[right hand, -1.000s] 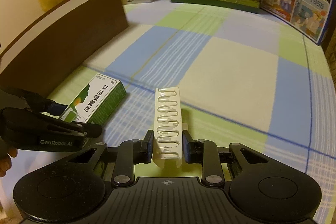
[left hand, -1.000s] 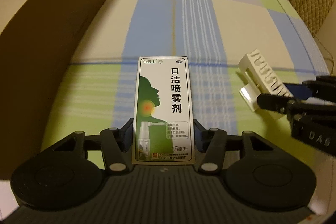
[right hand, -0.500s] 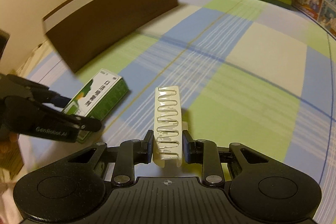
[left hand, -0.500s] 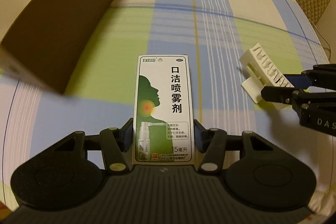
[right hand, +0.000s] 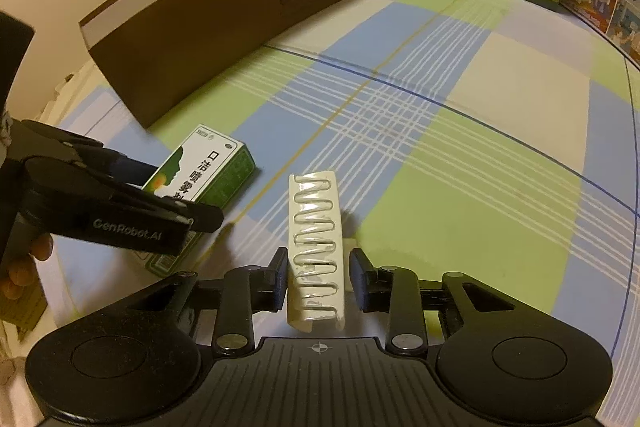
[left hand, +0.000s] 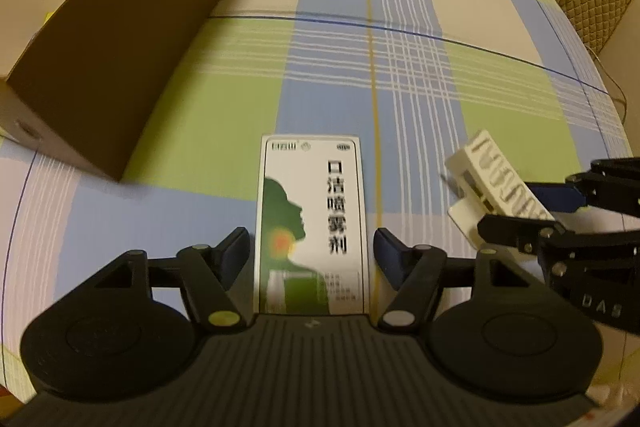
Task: Organize objects
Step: 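Carry the spray box and white tray over the storage box with both tools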
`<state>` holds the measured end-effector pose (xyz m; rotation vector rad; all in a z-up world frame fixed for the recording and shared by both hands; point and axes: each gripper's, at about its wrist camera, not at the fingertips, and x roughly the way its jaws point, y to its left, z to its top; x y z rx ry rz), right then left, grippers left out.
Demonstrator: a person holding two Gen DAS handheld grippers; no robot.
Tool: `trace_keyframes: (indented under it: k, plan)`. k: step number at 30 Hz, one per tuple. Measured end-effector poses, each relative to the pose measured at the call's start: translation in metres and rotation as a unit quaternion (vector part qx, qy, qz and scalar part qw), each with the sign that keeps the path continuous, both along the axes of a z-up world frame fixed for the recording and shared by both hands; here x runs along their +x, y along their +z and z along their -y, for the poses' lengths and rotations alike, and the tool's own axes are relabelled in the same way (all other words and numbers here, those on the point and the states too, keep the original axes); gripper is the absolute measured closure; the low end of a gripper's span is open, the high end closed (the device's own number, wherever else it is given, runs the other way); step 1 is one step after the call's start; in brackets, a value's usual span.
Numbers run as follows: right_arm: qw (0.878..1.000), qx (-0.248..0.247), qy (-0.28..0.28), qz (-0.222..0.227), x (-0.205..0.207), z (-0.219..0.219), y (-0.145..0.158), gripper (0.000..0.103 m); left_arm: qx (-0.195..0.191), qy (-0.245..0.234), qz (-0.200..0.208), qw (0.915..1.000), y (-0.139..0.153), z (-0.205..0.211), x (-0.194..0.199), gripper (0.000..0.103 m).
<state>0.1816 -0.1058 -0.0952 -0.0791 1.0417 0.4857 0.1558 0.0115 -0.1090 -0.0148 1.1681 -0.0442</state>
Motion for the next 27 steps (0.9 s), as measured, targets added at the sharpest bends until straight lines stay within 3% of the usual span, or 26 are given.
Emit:
trace_keyframes:
  k: [4,27]
  plan:
    - [1.0,-0.009,-0.003,0.006,0.0,-0.003,0.0,0.073,0.004,-0.007,0.0,1.0,0.0,0.001,0.006,0.051]
    - [1.0,-0.016,-0.012,0.006,0.003,-0.01,0.002,0.078,0.006,-0.014,0.007,0.9999,0.004,-0.007,0.002,0.052]
